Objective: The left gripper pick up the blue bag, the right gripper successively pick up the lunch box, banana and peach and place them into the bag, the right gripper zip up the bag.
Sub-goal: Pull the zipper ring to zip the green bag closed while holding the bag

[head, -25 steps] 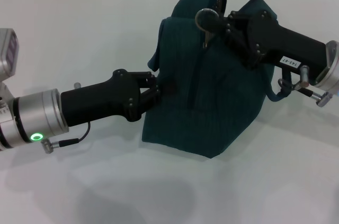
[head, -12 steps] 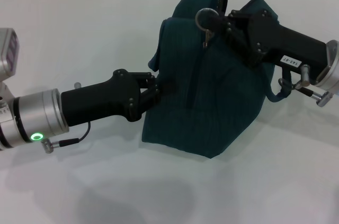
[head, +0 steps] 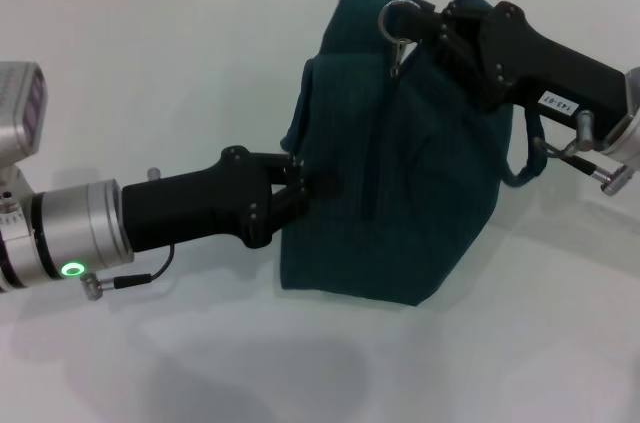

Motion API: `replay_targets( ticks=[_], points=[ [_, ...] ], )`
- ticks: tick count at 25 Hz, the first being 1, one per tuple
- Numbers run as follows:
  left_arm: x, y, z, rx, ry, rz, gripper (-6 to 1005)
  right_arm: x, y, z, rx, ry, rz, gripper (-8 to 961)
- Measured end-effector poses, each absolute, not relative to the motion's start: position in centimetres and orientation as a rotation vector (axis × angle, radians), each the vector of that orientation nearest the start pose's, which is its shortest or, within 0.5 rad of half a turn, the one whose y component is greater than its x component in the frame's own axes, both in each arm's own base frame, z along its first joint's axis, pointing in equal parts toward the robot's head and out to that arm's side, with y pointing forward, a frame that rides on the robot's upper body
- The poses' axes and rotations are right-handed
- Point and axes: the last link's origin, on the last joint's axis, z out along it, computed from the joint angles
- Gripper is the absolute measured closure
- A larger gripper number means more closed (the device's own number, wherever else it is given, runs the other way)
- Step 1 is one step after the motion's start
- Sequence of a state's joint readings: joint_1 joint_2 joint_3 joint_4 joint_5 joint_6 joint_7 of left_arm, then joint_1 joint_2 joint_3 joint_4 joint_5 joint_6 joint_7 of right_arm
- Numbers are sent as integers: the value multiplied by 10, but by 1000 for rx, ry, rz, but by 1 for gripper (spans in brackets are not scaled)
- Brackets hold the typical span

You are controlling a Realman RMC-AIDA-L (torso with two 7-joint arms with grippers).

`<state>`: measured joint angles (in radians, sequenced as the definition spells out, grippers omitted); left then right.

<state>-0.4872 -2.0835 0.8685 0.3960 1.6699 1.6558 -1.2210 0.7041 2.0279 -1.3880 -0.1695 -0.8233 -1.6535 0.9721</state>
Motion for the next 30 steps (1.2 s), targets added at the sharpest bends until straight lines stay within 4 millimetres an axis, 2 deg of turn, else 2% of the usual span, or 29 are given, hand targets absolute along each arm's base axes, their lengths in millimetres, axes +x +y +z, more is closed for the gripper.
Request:
replay_targets(
  ticks=[17, 30],
  points=[
    [-249, 278, -38, -2785, -671, -1135, 925, 182, 346, -22, -2440, 444, 1497, 942],
    [-248, 279, -39, -2789, -644, -1126, 930, 175, 339, -20, -2488, 467, 1571, 942]
  ],
)
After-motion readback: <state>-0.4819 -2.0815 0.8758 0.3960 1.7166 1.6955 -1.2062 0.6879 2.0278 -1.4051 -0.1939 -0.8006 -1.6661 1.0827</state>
